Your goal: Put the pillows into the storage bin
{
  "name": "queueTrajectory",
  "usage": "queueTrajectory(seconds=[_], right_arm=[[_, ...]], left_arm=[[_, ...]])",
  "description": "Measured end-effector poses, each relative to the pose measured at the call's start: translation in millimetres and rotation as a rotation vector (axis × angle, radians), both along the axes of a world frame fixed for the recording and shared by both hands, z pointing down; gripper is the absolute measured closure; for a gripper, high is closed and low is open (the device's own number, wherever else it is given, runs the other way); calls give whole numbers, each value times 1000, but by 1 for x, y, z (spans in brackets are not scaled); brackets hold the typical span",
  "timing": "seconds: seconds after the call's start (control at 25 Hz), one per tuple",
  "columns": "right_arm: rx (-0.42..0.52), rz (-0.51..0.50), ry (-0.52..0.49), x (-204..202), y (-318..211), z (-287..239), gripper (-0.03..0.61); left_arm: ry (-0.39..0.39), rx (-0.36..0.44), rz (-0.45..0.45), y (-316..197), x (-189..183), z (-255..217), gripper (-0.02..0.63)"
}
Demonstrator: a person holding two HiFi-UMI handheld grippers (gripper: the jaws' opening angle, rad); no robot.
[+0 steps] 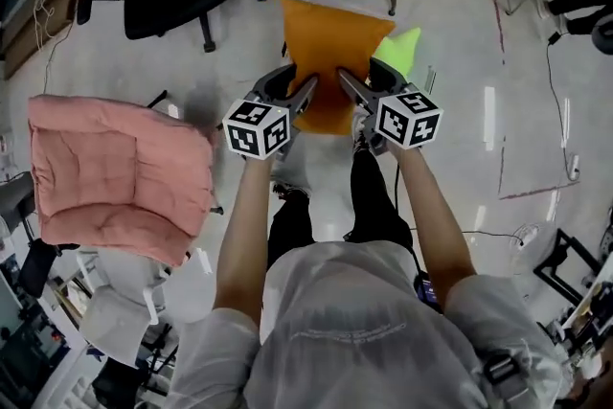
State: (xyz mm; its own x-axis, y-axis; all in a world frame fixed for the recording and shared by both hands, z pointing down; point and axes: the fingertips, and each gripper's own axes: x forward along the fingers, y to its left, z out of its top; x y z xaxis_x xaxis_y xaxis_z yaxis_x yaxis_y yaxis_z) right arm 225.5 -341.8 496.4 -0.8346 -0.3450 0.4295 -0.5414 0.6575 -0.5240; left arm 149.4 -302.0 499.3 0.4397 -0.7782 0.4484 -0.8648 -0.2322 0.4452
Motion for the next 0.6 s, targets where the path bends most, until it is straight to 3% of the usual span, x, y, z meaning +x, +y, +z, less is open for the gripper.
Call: queueTrajectory(seconds=[0.24, 0.6], right_arm=[[-139, 60, 12, 57, -59, 89, 302], [-241, 45, 58, 51, -106, 221, 298]], left_arm=[[7, -111, 53, -63, 54, 84, 422], [9, -224, 32, -109, 49, 214, 422]])
